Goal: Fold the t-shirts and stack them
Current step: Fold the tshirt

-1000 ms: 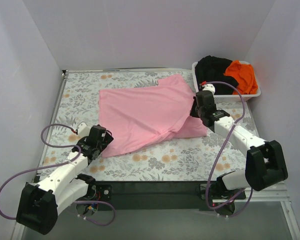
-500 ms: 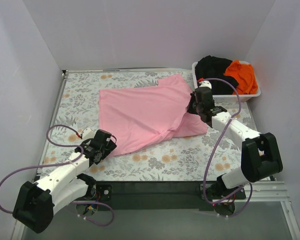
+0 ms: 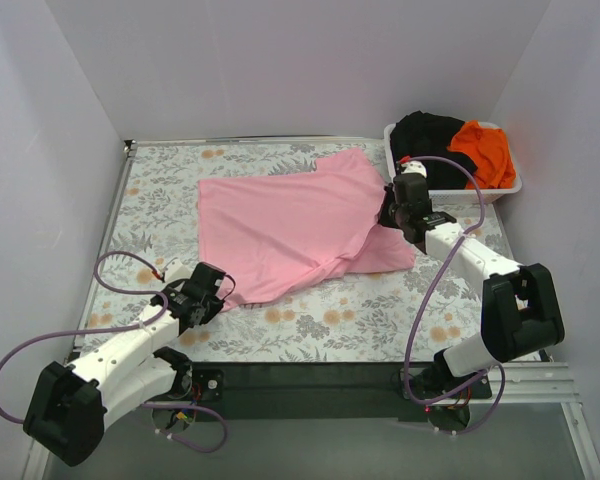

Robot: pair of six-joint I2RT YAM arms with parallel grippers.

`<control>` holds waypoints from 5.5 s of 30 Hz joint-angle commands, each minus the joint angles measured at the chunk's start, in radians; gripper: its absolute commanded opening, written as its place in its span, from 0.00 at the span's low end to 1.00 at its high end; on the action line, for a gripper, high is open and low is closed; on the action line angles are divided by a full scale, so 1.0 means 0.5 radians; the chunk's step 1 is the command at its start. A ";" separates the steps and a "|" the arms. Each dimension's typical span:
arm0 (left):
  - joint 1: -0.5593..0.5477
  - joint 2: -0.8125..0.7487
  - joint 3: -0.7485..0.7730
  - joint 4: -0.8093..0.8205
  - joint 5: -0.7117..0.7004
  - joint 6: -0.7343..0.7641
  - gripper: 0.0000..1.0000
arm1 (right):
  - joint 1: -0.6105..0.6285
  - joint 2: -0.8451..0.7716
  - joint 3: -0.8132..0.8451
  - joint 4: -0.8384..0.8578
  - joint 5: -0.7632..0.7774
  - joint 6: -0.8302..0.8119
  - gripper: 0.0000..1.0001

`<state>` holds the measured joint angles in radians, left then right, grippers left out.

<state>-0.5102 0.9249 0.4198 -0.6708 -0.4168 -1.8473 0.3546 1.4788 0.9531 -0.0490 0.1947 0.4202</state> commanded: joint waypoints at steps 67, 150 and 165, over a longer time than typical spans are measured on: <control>0.711 0.853 0.829 0.934 0.226 0.863 0.00 | -0.099 0.607 0.702 -0.203 0.203 -0.239 0.01; 0.812 0.365 0.249 1.105 0.287 0.924 0.87 | 0.316 0.638 0.337 0.233 -0.221 -0.573 0.39; 0.812 0.347 0.240 1.105 0.278 0.927 0.87 | 0.312 0.663 0.349 0.202 -0.236 -0.580 0.19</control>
<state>-0.1001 1.1110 0.5468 -0.1127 -0.2619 -1.3914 0.5110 1.8153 1.1133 0.0483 0.0818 0.1265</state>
